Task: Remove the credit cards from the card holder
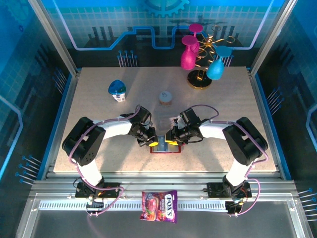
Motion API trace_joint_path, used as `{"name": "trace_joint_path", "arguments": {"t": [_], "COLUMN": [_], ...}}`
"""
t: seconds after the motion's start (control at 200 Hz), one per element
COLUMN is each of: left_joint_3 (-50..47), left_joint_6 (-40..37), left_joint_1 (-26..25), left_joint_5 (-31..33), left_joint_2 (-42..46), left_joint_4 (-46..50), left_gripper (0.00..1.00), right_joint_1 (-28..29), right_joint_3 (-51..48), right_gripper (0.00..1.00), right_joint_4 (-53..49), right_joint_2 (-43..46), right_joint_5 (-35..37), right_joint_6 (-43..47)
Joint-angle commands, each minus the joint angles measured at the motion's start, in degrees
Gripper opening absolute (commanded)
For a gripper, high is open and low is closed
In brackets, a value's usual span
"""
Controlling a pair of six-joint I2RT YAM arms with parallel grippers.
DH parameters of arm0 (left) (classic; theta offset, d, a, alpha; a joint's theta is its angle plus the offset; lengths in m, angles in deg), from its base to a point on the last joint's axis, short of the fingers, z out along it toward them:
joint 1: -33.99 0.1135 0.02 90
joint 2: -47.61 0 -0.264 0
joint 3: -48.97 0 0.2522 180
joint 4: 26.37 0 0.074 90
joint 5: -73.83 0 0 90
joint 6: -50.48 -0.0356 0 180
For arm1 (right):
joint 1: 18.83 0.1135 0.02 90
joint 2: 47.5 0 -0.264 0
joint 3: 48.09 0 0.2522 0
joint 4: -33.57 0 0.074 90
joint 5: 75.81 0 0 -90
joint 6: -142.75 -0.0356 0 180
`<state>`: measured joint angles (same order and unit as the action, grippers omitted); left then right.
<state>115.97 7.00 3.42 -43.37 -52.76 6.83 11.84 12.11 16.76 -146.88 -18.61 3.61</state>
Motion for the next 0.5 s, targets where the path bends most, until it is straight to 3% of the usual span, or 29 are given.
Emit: {"name": "trace_joint_path", "arguments": {"t": [0.0, 0.495], "left_joint_3": [1.15, 1.00], "left_joint_6": [-0.55, -0.67], "left_joint_1": [-0.44, -0.40], "left_joint_5": [0.58, 1.14], "left_joint_2": [1.52, 1.38], "left_joint_4": [1.64, 2.28], "left_gripper": [0.07, 0.04], "right_joint_1": [-0.47, -0.49], "right_joint_3": [-1.07, -1.19], "right_gripper": [0.31, 0.31], "right_joint_4": [0.92, 1.91], "right_joint_2": [-1.08, -2.03], "right_joint_5": [-1.51, -2.27], "right_joint_6": [-0.51, -0.94]}}
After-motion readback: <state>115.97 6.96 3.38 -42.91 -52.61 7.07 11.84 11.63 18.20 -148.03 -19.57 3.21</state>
